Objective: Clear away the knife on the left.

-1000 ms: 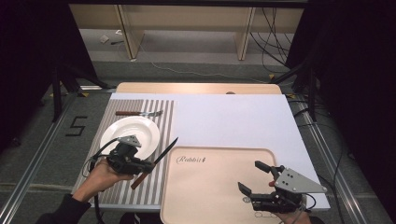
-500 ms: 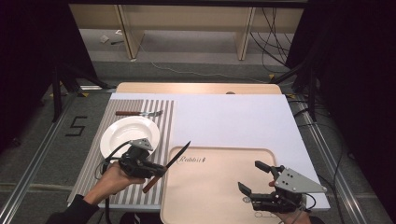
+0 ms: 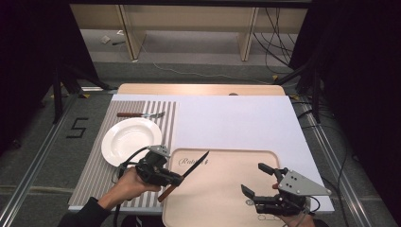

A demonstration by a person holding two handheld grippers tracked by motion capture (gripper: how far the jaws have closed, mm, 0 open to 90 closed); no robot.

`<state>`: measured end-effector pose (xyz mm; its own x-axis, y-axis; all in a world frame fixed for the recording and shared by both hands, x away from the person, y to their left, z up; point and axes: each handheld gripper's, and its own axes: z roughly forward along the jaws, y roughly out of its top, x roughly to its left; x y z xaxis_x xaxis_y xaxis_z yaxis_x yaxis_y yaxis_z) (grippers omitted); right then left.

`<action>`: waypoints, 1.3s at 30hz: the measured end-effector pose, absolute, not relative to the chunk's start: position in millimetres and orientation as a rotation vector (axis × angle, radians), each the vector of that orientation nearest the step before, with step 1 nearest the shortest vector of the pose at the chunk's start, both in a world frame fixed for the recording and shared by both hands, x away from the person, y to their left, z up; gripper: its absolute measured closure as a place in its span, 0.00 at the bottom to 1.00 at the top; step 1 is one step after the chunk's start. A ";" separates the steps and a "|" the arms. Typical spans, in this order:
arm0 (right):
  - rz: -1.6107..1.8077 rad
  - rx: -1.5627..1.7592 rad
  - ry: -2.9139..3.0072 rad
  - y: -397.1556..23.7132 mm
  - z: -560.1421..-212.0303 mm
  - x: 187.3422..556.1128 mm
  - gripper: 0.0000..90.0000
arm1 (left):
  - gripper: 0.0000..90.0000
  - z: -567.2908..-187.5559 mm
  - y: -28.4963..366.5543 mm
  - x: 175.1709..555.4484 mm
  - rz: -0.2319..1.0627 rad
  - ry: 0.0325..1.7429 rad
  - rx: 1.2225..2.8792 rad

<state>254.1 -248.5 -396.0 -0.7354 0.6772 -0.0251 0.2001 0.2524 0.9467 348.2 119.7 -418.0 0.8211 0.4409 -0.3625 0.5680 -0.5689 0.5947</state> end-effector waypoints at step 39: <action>1.493 0.791 2.100 -248.4 -395.3 253.0 0.19 | 0.86 -457.0 67.6 343.4 -0.278 0.776 2.418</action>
<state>253.0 -248.4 -395.3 -0.7383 0.6739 -0.0269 0.1958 0.2523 0.9476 343.4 67.6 -457.0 0.8091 0.4669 -0.3569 0.5874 -0.6633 0.4638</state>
